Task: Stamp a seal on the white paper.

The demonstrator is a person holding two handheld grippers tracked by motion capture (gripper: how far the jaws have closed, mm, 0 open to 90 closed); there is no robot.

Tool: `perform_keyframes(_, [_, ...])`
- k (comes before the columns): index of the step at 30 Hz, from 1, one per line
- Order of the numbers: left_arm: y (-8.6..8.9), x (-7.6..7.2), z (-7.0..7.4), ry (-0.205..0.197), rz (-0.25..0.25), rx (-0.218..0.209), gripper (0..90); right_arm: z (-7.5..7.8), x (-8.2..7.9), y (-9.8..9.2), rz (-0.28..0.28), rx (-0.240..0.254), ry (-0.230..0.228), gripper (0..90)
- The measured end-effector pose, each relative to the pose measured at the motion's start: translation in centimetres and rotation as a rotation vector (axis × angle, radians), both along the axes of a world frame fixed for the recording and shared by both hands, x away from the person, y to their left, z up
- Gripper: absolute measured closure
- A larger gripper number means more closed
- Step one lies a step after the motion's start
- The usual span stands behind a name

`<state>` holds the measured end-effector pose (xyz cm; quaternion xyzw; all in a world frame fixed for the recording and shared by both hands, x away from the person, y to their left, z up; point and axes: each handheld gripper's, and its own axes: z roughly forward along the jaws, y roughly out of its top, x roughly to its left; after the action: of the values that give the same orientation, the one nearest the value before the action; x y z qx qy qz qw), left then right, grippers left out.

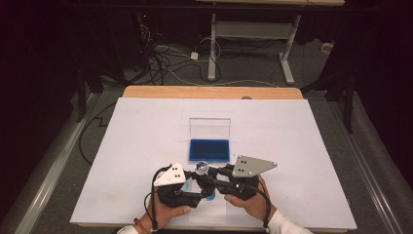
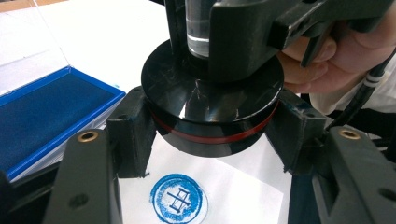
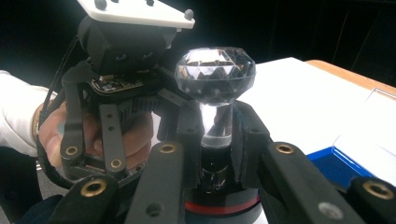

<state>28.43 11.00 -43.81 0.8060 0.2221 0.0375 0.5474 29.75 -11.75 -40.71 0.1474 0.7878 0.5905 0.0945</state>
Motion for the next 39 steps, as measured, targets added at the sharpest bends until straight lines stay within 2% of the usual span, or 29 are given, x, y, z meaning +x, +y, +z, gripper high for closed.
perform_keyframes(3, [0.06,0.12,-0.09,0.024,-0.006,-0.014,36.8,-0.18,0.05,0.0,0.003,0.005,0.003,75.9])
perform_keyframes(4, [0.03,0.04,-0.07,0.017,0.001,-0.008,36.8,-0.21,0.08,0.03,0.008,0.004,-0.002,75.9])
perform_keyframes(6, [0.11,0.18,-0.03,0.031,-0.009,-0.015,36.8,-0.26,0.07,0.0,0.007,0.01,0.002,75.9])
perform_keyframes(7, [0.07,0.11,0.01,0.022,-0.001,-0.008,36.8,-0.26,0.07,0.02,0.006,0.01,0.001,75.9])
perform_keyframes(9, [0.11,0.16,0.0,0.036,-0.005,-0.02,36.8,-0.3,0.03,0.01,0.001,0.015,-0.001,75.9])
perform_keyframes(14, [0.09,0.2,0.05,0.036,0.008,0.005,36.8,-0.54,0.12,0.01,-0.003,0.022,0.007,76.0])
perform_keyframes(16, [0.12,0.2,0.1,0.03,0.005,0.008,36.8,-0.62,0.15,-0.04,0.0,0.015,0.002,76.0])
perform_keyframes(18, [0.07,0.22,0.24,0.008,0.003,0.034,36.7,-0.59,0.21,-0.09,0.003,0.018,0.004,75.9])
perform_keyframes(20, [0.1,0.27,0.3,0.01,-0.004,0.022,36.7,-0.46,0.13,-0.09,0.005,0.02,-0.005,75.9])
perform_keyframes(25, [0.17,0.15,0.22,-0.032,-0.007,0.035,36.5,-0.26,-0.03,-0.01,0.001,0.011,-0.015,75.8])
perform_keyframes(29, [0.16,0.11,0.21,-0.042,-0.003,0.024,36.1,-0.05,-0.14,0.05,-0.011,0.005,-0.022,75.8])
perform_keyframes(34, [0.09,0.13,0.04,-0.047,0.009,0.034,35.9,-0.09,-0.11,0.07,-0.019,0.001,-0.024,75.8])
perform_keyframes(37, [0.05,0.14,0.04,-0.052,0.012,0.046,36.3,-0.15,-0.05,0.12,-0.022,-0.004,-0.025,75.8])
perform_keyframes(39, [-0.07,0.11,0.1,-0.061,0.019,0.069,36.5,-0.21,-0.02,0.07,-0.026,0.0,-0.018,75.6])
